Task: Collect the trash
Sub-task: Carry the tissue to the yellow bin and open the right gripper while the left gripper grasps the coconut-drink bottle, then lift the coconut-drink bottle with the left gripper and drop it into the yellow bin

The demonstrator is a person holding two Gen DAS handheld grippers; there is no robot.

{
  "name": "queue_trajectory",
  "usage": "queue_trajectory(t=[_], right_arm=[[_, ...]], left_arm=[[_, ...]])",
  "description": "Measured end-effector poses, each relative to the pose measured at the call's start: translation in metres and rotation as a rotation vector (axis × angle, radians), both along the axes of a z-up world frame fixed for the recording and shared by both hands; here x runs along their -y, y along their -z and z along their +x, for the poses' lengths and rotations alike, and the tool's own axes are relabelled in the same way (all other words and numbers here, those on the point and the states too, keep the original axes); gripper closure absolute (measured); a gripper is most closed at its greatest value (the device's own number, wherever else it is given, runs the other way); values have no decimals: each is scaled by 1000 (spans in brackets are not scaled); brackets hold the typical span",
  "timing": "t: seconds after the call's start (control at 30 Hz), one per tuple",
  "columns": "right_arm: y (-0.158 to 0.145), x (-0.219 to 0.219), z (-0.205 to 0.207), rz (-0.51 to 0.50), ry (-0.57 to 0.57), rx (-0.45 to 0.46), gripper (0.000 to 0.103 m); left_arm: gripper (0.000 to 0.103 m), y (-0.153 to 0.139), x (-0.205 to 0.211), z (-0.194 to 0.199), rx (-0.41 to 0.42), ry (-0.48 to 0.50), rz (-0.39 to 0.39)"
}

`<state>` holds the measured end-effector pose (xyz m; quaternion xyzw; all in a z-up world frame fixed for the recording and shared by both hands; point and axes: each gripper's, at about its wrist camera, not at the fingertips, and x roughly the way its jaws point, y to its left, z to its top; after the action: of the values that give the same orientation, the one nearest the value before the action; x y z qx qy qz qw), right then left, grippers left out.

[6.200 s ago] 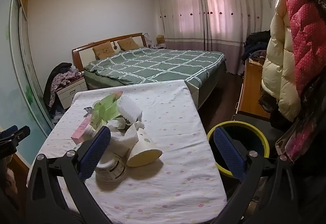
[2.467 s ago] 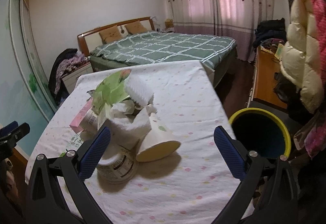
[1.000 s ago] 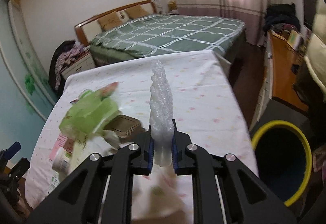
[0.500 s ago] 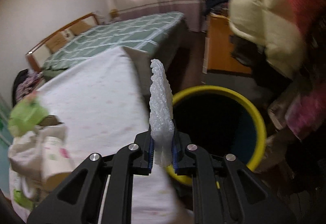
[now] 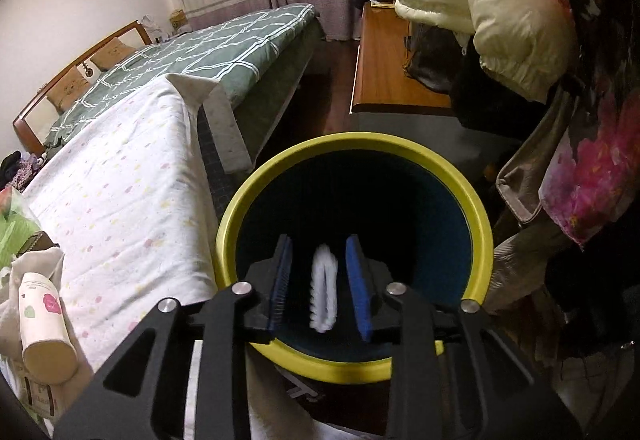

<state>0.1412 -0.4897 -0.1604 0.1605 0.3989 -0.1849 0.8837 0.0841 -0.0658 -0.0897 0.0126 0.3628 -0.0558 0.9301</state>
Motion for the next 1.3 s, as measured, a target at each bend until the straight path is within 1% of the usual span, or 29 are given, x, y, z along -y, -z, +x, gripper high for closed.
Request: queue_trajectory(t=[0.17,0.27,0.53,0.63,0.7,0.8,0.83,0.9,1.0,1.1,1.2,1.3], right_arm=[[1,-4,0,11,-14,-3,72],[-1,-5,-1,13,-18,4,69],[-6,-16,0,9,-39,13,69],[-7,-20,1,7,-47,10,68],[-8,-21,1,5,-49,11,68],[-9,-21,1,5,-49,13,68],[-8,-21,1,6,-49,13,68],[-8,-21,0,8,-50,13,68],[-7,-21,0,9,-51,12,68],[-6,-20,-2,14,-52,14,68],[-7,-20,-2,16,-53,17,68],[-8,-21,-4,19,-56,24,68]], left_arm=[[4,14,4,-2,-25,10,25],[4,26,2,-5,-54,9,43],[5,47,-13,-9,-96,-12,39],[12,51,-12,-7,-99,1,38],[22,56,-11,-5,-118,12,44],[33,61,-9,-3,-142,29,37],[35,62,-9,-3,-146,33,32],[43,63,-10,-2,-150,40,30],[51,61,-12,-5,-138,48,36],[51,55,-13,-11,-110,54,45],[52,39,-13,-23,-43,61,79],[52,14,-15,-32,40,54,107]])
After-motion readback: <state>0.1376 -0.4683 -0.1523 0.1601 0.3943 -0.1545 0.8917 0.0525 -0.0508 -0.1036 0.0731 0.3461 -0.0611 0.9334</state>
